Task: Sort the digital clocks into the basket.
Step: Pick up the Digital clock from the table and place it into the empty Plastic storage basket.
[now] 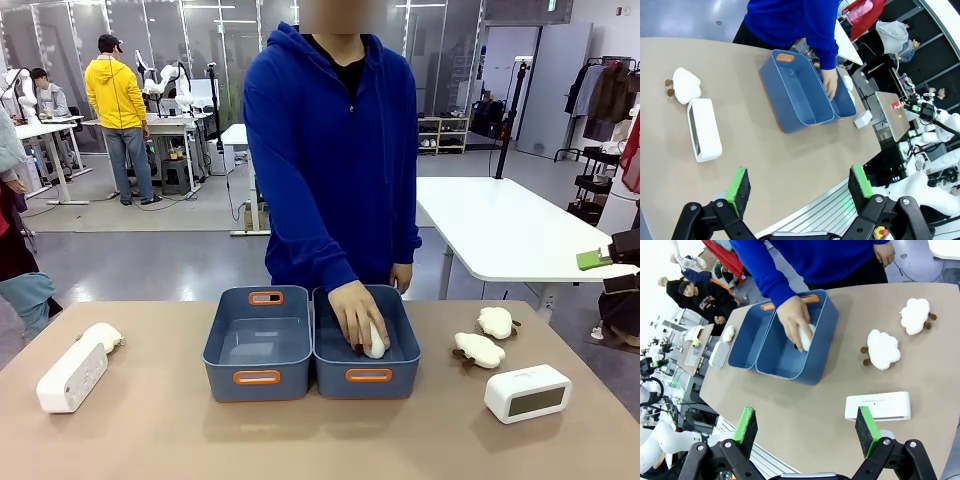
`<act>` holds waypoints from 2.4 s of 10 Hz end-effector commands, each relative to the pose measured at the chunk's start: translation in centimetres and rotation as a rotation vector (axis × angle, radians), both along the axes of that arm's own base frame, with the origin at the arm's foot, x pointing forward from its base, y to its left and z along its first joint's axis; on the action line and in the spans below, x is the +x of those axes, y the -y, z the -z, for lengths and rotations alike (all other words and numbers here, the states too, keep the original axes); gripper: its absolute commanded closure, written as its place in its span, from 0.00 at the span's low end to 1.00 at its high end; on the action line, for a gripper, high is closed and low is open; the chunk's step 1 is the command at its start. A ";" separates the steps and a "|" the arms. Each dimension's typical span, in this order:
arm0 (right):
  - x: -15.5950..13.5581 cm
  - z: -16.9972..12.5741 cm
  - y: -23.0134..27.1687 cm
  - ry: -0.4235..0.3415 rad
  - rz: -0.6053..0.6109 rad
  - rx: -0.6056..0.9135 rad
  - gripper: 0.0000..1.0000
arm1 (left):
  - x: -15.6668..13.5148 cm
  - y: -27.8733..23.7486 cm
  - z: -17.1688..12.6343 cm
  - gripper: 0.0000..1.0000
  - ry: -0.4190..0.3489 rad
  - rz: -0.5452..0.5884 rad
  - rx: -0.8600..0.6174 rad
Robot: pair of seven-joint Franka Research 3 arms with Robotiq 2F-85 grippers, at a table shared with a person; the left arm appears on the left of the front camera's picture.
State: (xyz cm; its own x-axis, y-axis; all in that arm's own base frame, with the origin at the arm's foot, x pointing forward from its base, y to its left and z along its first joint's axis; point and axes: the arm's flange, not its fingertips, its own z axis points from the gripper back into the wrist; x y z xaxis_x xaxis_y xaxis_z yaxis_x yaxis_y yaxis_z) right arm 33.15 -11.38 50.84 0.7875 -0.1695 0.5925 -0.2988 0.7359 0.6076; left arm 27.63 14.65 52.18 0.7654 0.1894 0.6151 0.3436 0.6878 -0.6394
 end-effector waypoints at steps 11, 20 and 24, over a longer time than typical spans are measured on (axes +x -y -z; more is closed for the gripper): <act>1.6 -3.0 -2.9 0.325 -0.580 -0.531 0.00 | -0.1 0.0 -0.2 0.00 0.014 0.013 -0.007; 5.1 -0.2 -13.1 0.252 -1.209 -0.903 0.00 | -0.1 0.0 -0.2 0.00 0.014 0.013 -0.007; 6.1 2.5 -12.9 0.214 -1.315 -1.051 0.00 | -0.1 0.0 -0.2 0.00 0.014 0.013 -0.007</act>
State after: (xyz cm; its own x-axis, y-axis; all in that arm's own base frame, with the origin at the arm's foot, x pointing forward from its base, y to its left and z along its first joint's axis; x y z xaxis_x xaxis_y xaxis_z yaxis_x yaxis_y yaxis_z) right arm 38.56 1.76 50.09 0.0124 0.9770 0.2130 -0.9976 0.0266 -0.0637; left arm 27.59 14.62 52.25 0.7651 0.1882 0.6158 0.3428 0.6905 -0.6370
